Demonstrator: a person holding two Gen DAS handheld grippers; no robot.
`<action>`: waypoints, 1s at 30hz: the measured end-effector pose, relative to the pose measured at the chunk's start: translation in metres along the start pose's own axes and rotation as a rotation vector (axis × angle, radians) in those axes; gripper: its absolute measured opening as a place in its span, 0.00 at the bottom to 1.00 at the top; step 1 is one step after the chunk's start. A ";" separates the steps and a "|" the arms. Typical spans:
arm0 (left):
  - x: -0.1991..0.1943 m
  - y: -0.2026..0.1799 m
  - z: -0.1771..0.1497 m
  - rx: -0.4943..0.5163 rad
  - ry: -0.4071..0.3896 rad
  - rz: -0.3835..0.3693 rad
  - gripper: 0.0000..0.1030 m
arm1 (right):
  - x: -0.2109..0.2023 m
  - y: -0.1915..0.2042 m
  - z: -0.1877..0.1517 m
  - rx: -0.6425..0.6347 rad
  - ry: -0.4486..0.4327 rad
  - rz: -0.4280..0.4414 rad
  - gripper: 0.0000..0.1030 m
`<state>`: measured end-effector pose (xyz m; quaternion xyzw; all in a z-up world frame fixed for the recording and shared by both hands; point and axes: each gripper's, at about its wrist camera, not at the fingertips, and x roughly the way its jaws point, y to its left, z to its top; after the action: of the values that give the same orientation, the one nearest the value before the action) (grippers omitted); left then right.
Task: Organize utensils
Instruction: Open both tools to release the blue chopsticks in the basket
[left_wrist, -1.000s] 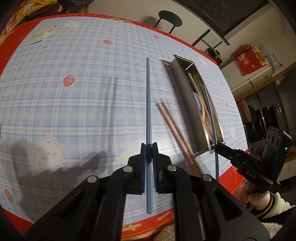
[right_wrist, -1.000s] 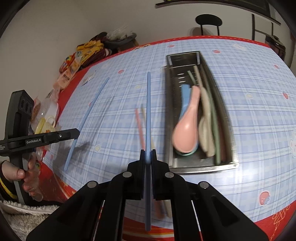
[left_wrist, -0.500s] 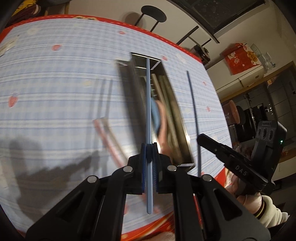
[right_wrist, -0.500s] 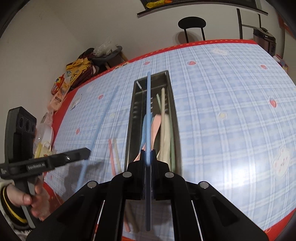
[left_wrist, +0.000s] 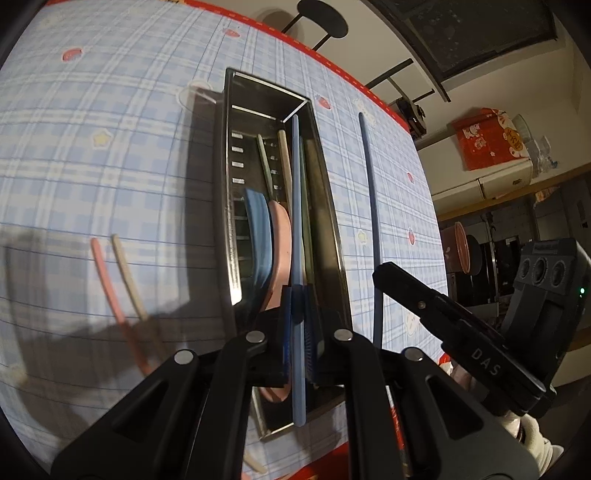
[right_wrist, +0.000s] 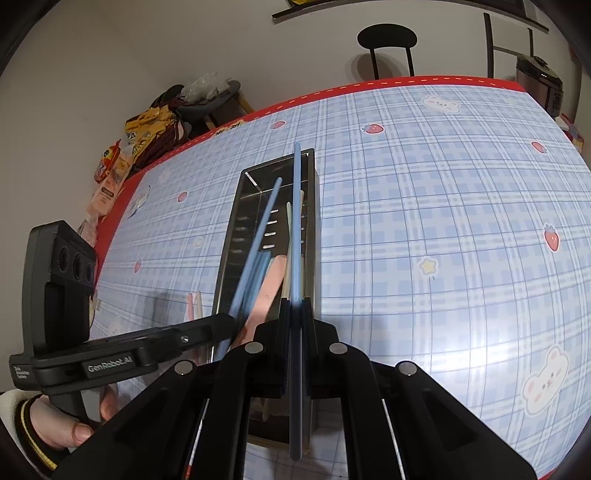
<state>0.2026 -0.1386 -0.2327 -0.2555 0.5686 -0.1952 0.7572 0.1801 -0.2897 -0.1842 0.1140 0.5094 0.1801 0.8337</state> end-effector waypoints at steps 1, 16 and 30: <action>0.004 0.000 0.001 -0.010 0.004 -0.003 0.10 | 0.001 -0.001 0.001 0.000 0.003 0.002 0.06; -0.035 0.028 0.007 -0.010 -0.121 0.056 0.43 | 0.036 0.003 0.013 0.027 0.064 -0.018 0.08; -0.089 0.064 -0.008 0.059 -0.173 0.278 0.90 | 0.007 0.039 -0.002 -0.075 -0.009 -0.140 0.94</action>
<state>0.1710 -0.0372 -0.2061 -0.1678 0.5254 -0.0824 0.8301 0.1743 -0.2509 -0.1762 0.0477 0.5052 0.1396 0.8503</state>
